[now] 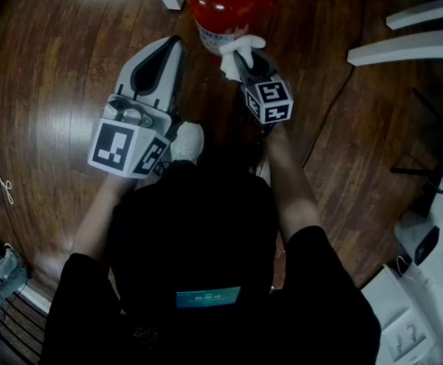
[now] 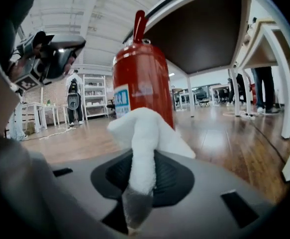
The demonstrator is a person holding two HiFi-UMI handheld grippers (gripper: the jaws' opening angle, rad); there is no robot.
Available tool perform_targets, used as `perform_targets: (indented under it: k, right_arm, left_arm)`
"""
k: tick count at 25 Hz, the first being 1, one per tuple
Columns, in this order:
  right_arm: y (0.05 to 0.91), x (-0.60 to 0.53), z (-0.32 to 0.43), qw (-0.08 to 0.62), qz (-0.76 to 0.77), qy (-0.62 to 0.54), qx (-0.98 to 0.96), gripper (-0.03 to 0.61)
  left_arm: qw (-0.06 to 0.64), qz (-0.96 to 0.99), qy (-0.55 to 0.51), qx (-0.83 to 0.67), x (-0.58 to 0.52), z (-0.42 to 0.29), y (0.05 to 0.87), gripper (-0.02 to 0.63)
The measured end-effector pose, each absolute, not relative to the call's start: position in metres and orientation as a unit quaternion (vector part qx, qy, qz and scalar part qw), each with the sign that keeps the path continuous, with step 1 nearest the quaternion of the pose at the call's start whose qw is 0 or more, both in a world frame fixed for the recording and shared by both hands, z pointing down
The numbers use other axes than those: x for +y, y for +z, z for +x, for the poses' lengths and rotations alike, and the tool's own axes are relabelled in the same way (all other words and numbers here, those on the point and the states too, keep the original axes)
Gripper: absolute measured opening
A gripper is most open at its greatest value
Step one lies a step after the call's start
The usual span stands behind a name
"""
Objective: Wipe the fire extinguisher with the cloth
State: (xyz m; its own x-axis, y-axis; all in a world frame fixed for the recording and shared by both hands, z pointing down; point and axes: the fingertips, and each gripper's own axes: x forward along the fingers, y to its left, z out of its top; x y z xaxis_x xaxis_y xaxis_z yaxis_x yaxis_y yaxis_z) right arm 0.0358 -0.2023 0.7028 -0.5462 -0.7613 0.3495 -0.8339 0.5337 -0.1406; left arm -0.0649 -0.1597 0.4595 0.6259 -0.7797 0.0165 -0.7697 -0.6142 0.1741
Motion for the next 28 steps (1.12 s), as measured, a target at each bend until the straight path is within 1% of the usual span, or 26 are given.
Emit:
perform_targets:
  k: [1, 3, 9, 12, 16, 19, 21, 24, 28]
  right_arm:
    - [0.711, -0.201, 0.037, 0.131, 0.459, 0.155, -0.865, 0.107]
    - [0.704, -0.198, 0.040, 0.121, 0.463, 0.159, -0.864, 0.107]
    - [0.617, -0.174, 0.037, 0.035, 0.460, 0.121, -0.879, 0.107]
    - [0.591, -0.162, 0.035, 0.036, 0.458, 0.101, -0.883, 0.107]
    - [0.561, -0.155, 0.042, 0.052, 0.469, 0.103, -0.876, 0.107]
    - [0.504, -0.133, 0.053, 0.067, 0.474, 0.111, -0.871, 0.106]
    - [0.456, -0.108, 0.059, 0.079, 0.476, 0.119, -0.867, 0.106]
    - [0.371, -0.061, 0.068, 0.107, 0.484, 0.123, -0.860, 0.107]
    - [0.248, 0.012, 0.082, 0.115, 0.499, 0.139, -0.847, 0.107]
  left_arm:
    - [0.082, 0.898, -0.031, -0.431, -0.159, -0.064, 0.459, 0.000]
    - [0.079, 0.900, -0.029, -0.428, -0.160, -0.063, 0.459, 0.000]
    - [0.078, 0.896, -0.023, -0.437, -0.168, -0.072, 0.464, 0.000]
    - [0.075, 0.895, -0.026, -0.438, -0.175, -0.069, 0.464, 0.000]
    - [0.081, 0.892, -0.038, -0.442, -0.184, -0.075, 0.437, 0.000]
    - [0.091, 0.891, -0.023, -0.444, -0.178, -0.084, 0.395, 0.000]
    - [0.098, 0.890, -0.013, -0.445, -0.164, -0.094, 0.353, 0.000]
    - [0.109, 0.890, -0.003, -0.442, -0.129, -0.106, 0.275, 0.000]
    - [0.132, 0.886, 0.009, -0.444, -0.071, -0.117, 0.156, 0.000]
